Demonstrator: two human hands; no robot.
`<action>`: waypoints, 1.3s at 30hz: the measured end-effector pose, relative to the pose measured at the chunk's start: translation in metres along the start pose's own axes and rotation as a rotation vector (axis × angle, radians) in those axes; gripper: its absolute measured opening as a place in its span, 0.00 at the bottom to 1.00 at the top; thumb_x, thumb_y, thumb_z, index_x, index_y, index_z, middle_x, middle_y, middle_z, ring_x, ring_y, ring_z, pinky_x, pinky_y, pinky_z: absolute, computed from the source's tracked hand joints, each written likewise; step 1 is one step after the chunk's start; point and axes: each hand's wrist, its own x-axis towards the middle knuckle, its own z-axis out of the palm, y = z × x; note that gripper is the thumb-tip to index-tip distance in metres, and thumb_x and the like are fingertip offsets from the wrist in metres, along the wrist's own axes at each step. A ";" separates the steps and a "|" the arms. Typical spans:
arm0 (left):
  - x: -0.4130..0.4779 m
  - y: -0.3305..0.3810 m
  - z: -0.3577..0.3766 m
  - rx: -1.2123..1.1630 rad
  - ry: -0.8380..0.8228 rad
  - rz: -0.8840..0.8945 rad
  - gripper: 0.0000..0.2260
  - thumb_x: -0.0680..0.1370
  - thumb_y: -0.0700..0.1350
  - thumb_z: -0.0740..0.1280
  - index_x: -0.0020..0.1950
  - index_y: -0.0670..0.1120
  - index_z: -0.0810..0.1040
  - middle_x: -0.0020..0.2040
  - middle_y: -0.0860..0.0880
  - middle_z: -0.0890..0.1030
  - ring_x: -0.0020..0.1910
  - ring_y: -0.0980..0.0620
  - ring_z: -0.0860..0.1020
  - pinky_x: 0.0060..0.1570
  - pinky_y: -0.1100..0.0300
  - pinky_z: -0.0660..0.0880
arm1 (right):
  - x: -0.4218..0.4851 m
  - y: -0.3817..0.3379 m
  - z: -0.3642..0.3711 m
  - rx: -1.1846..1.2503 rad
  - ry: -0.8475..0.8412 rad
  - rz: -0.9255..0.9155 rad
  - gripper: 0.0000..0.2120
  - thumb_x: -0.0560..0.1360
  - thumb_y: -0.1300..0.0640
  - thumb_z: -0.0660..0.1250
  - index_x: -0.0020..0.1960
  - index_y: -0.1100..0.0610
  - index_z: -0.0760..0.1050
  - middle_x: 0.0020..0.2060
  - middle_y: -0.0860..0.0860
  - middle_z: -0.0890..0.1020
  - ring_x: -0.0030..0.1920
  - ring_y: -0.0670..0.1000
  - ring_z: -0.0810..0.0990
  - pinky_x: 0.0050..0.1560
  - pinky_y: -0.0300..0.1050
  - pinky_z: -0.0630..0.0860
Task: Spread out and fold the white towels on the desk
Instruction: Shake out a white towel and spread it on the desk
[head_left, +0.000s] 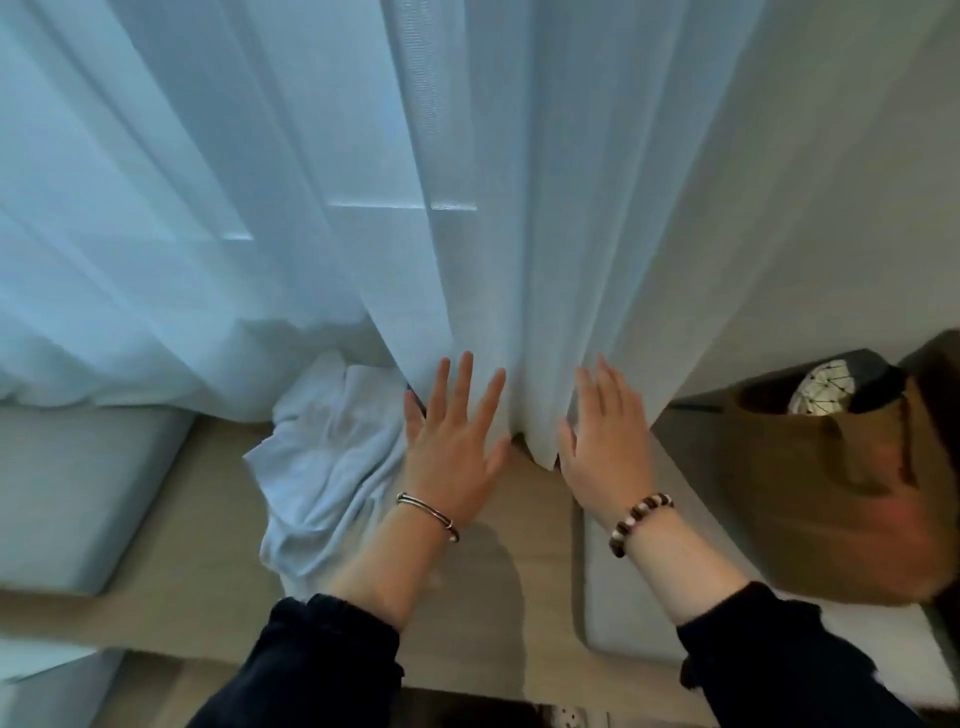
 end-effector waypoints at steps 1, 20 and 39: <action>-0.001 -0.013 0.001 0.015 -0.022 -0.030 0.31 0.79 0.57 0.54 0.73 0.60 0.35 0.76 0.51 0.35 0.75 0.48 0.35 0.71 0.38 0.42 | 0.006 -0.011 0.010 0.004 -0.021 -0.021 0.27 0.80 0.51 0.54 0.76 0.58 0.53 0.76 0.57 0.53 0.76 0.55 0.51 0.74 0.53 0.49; -0.021 -0.345 0.132 -0.147 -0.378 -0.354 0.33 0.77 0.54 0.60 0.77 0.54 0.45 0.78 0.48 0.44 0.76 0.47 0.42 0.70 0.41 0.51 | 0.048 -0.224 0.264 0.562 -0.322 0.462 0.25 0.81 0.50 0.56 0.75 0.56 0.57 0.73 0.51 0.62 0.72 0.50 0.60 0.71 0.46 0.59; -0.037 -0.385 0.262 -0.474 -0.131 -0.441 0.15 0.70 0.31 0.68 0.56 0.39 0.79 0.52 0.41 0.80 0.54 0.39 0.75 0.50 0.53 0.73 | 0.070 -0.222 0.417 0.535 -0.289 0.810 0.13 0.77 0.56 0.64 0.42 0.67 0.73 0.59 0.60 0.70 0.44 0.52 0.73 0.48 0.39 0.67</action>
